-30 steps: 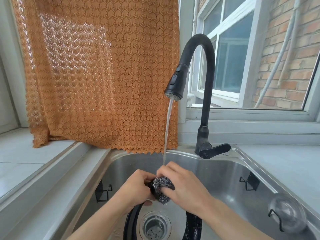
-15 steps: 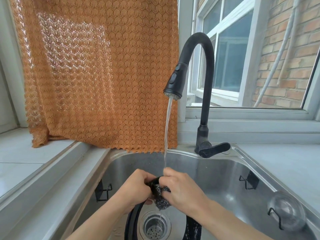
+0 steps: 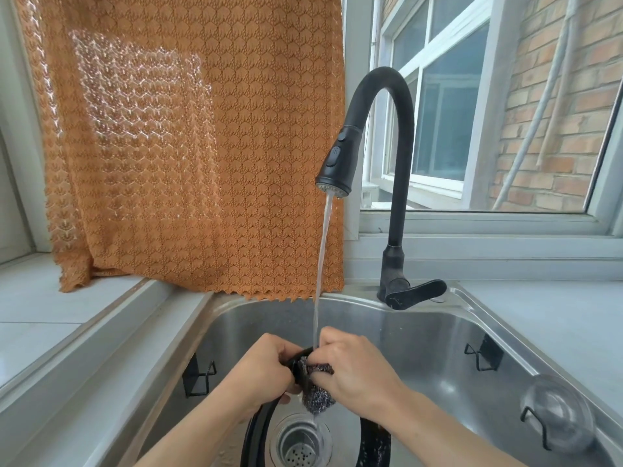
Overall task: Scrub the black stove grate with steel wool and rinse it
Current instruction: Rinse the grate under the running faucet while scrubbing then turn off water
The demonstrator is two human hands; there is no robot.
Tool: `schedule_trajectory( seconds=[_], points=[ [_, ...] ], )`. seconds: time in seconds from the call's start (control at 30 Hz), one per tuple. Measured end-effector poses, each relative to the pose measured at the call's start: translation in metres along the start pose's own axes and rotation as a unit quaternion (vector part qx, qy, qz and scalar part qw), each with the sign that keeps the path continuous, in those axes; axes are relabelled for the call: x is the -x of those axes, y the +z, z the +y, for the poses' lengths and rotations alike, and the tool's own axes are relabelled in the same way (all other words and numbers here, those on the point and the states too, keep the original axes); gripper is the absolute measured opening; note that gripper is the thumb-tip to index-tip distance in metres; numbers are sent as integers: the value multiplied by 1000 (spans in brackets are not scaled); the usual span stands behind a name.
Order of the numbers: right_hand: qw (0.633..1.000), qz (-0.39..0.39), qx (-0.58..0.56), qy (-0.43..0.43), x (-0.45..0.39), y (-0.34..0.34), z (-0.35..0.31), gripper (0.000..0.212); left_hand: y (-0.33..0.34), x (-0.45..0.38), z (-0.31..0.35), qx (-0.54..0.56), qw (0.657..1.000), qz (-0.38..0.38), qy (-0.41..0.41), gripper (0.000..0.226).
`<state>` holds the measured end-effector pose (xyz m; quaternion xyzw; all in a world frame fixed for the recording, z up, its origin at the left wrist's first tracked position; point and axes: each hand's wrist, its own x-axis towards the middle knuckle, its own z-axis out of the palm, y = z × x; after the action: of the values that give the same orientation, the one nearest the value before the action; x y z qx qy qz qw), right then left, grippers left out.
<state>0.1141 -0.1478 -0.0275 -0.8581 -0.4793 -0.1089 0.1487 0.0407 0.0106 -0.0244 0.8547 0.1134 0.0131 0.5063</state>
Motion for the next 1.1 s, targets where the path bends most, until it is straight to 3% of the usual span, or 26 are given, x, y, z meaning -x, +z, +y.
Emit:
schedule_trajectory(
  seconds=[0.2, 0.37, 0.5, 0.67, 0.93, 1.1],
  points=[
    [988, 125, -75, -40, 5, -11, 3, 22, 0, 2, 4, 28, 999, 33, -12, 41],
    [984, 133, -85, -87, -4, -1, 4, 19, -1, 7, 10, 30, 998, 48, -6, 30],
    [992, 96, -76, -19, -2, -3, 9, 22, 1, 9, 13, 30, 998, 63, -5, 41],
    [993, 40, -70, 85, 5, -5, 26, 16, 1, 7, 13, 34, 998, 61, -9, 33],
    [962, -71, -60, 255, 3, 13, 46, 42, 1, 9, 17, 64, 996, 66, -15, 41],
    [964, -75, -44, 250, 0, 12, 49, 40, -1, 9, 17, 61, 996, 63, -23, 37]
  ],
)
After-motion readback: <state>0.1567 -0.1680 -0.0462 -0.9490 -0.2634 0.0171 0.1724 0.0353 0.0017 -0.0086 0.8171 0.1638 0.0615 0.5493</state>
